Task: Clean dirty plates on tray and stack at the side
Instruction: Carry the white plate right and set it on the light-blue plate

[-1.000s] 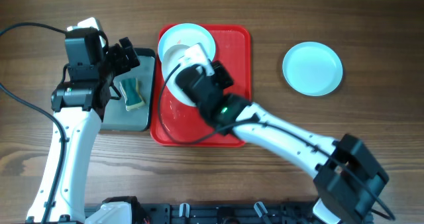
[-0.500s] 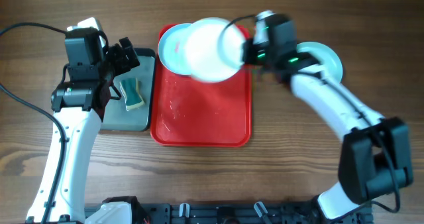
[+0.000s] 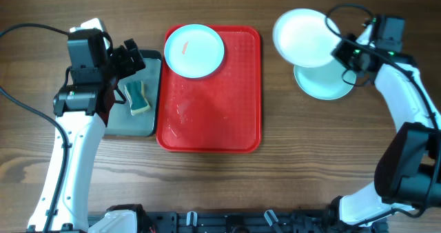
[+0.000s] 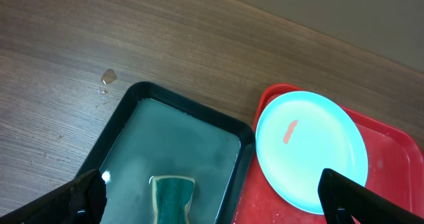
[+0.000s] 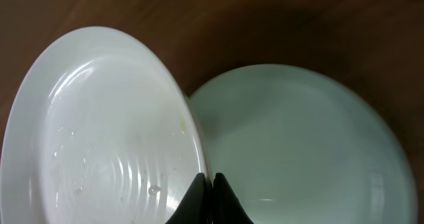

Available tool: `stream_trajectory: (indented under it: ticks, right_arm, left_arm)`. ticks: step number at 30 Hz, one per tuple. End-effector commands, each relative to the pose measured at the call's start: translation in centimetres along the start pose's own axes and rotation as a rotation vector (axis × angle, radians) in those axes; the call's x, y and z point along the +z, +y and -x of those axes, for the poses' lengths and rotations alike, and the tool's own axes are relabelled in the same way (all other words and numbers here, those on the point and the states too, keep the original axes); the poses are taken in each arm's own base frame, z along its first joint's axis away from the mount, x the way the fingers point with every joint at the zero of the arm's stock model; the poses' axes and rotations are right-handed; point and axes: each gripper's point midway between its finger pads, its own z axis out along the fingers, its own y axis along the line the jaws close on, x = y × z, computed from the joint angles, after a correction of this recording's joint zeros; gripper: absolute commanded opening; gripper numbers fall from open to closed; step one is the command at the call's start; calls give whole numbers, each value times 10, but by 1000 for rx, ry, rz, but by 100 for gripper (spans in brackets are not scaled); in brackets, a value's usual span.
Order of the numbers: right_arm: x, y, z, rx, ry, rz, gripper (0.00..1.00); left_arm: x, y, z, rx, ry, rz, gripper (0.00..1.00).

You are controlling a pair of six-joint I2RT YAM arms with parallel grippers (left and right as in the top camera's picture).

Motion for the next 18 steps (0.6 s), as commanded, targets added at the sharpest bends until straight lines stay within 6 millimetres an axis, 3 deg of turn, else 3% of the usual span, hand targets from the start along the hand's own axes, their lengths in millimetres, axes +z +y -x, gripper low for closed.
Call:
stream_trajectory:
  ticks: [1, 10, 18]
  right_arm:
    - [-8, -43, 20, 37, -86, -195, 4]
    - [-19, -80, 18, 41, -109, -401, 4]
    - [-11, -97, -5, 0, -58, -440, 4]
  left_arm:
    - [1, 0, 2, -14, -2, -3, 100]
    - [1, 0, 2, -14, -2, -3, 100]
    - [1, 0, 2, -14, -2, -3, 100]
